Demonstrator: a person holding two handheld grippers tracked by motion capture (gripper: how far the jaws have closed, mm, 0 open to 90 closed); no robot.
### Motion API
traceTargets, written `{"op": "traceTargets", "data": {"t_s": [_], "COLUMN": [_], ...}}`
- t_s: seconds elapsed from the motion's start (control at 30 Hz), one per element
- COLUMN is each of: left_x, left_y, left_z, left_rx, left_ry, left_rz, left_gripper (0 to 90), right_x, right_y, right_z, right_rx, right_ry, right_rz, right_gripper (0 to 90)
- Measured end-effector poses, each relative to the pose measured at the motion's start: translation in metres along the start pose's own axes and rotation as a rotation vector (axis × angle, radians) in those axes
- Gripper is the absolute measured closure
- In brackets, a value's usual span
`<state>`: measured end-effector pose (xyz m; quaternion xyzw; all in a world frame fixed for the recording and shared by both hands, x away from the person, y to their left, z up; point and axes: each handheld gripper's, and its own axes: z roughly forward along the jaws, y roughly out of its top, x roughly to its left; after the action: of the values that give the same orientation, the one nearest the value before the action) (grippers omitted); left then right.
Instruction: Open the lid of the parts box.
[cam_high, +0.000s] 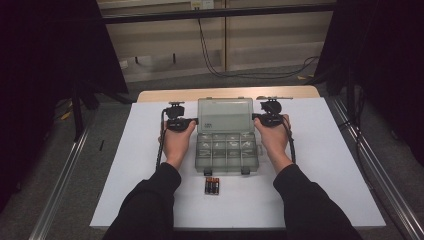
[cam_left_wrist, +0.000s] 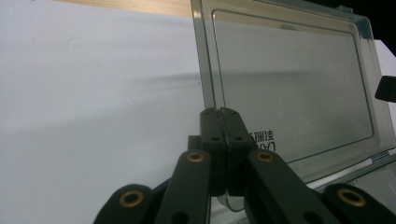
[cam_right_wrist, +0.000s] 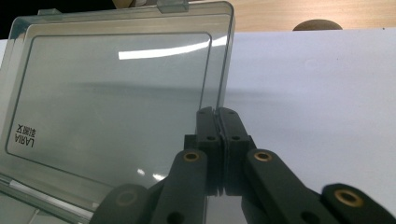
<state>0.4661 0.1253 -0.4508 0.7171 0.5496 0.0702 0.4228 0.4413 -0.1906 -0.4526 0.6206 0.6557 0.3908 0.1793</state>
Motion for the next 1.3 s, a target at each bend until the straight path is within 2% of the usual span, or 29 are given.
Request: {"op": "traceTargets", "data": {"t_s": [0.03, 0.07, 0.13, 0.17, 0.23, 0.27, 0.33, 0.43, 0.5, 0.6, 0.63, 0.67, 0.7, 0.8, 0.83, 0.9, 0.97, 1.03, 1.13, 1.2, 1.23, 1.27, 1.3], "left_x": [-0.001, 0.001, 0.002, 0.002, 0.003, 0.003, 0.004, 0.005, 0.004, 0.007, 0.006, 0.008, 0.007, 0.008, 0.010, 0.010, 0.009, 0.008, 0.003, -0.001, -0.002, -0.003, -0.005], "left_y": [0.000, 0.000, 0.001, 0.001, 0.001, 0.001, 0.002, 0.003, 0.003, 0.003, 0.002, 0.002, 0.002, 0.001, 0.001, 0.001, 0.001, 0.001, 0.002, 0.002, 0.001, 0.001, 0.001], "left_z": [0.001, 0.001, 0.002, 0.003, 0.004, 0.005, 0.005, 0.006, 0.008, 0.009, 0.011, 0.010, 0.011, 0.012, 0.012, 0.012, 0.011, 0.008, 0.003, 0.001, 0.000, -0.003, -0.004], "left_rx": [-0.007, 0.005, 0.017, 0.013, 0.026, 0.026, 0.036, 0.048, 0.053, 0.067, 0.055, 0.078, 0.070, 0.074, 0.081, 0.081, 0.072, 0.064, 0.054, 0.043, 0.039, 0.046, 0.039], "left_ry": [-0.007, -0.002, -0.005, -0.010, 0.003, -0.003, -0.008, -0.010, -0.006, -0.004, -0.008, -0.012, -0.015, -0.015, -0.015, -0.018, -0.023, -0.024, -0.047, -0.027, -0.032, -0.047, -0.047], "left_rz": [-0.021, 0.000, -0.005, -0.023, -0.011, -0.021, -0.018, -0.020, -0.036, -0.024, -0.051, -0.030, -0.050, -0.052, -0.042, -0.044, -0.051, -0.048, -0.038, -0.028, -0.025, -0.015, 0.004], "left_gripper": [90.0, 90.0, 90.0, 90.0, 90.0, 90.0, 90.0, 90.0, 90.0, 90.0, 90.0, 90.0, 90.0, 90.0, 90.0, 90.0, 89.6, 88.5, 70.8, 57.3, 42.2, 42.2, 33.7], "right_x": [0.000, 0.000, 0.000, 0.000, -0.001, -0.001, -0.001, -0.002, -0.003, -0.004, -0.004, -0.004, -0.004, -0.005, -0.006, -0.006, -0.009, -0.009, -0.009, -0.009, -0.009, -0.009, -0.009], "right_y": [0.000, 0.000, 0.000, 0.000, -0.001, -0.001, -0.001, -0.001, -0.001, -0.002, -0.002, -0.002, -0.002, -0.003, -0.003, -0.004, -0.004, -0.004, -0.002, -0.001, 0.001, 0.001, 0.001], "right_z": [0.000, 0.001, 0.002, 0.002, 0.004, 0.005, 0.005, 0.008, 0.009, 0.010, 0.010, 0.010, 0.011, 0.014, 0.014, 0.013, 0.013, 0.011, 0.002, -0.005, -0.012, -0.012, -0.017], "right_rx": [0.005, 0.006, 0.013, 0.015, 0.016, 0.018, 0.033, 0.035, 0.043, 0.062, 0.073, 0.083, 0.084, 0.078, 0.077, 0.096, 0.069, 0.054, 0.023, 0.008, -0.008, -0.008, -0.019], "right_ry": [0.000, -0.002, -0.009, -0.008, -0.007, -0.009, -0.017, -0.008, -0.007, 0.002, 0.001, -0.001, -0.003, 0.000, 0.000, 0.006, 0.014, 0.033, 0.092, 0.099, 0.110, 0.110, 0.117], "right_rz": [0.007, 0.006, 0.010, 0.010, 0.001, -0.002, 0.011, 0.006, 0.010, 0.028, 0.038, 0.046, 0.043, 0.030, 0.025, 0.044, 0.017, 0.010, -0.019, -0.031, -0.040, -0.040, -0.047], "right_gripper": [89.2, 89.2, 89.2, 89.2, 89.2, 89.2, 89.2, 89.3, 89.3, 89.4, 89.6, 89.7, 90.0, 90.0, 90.0, 90.0, 89.2, 80.2, 56.4, 43.0, 30.0, 30.0, 23.7]}}
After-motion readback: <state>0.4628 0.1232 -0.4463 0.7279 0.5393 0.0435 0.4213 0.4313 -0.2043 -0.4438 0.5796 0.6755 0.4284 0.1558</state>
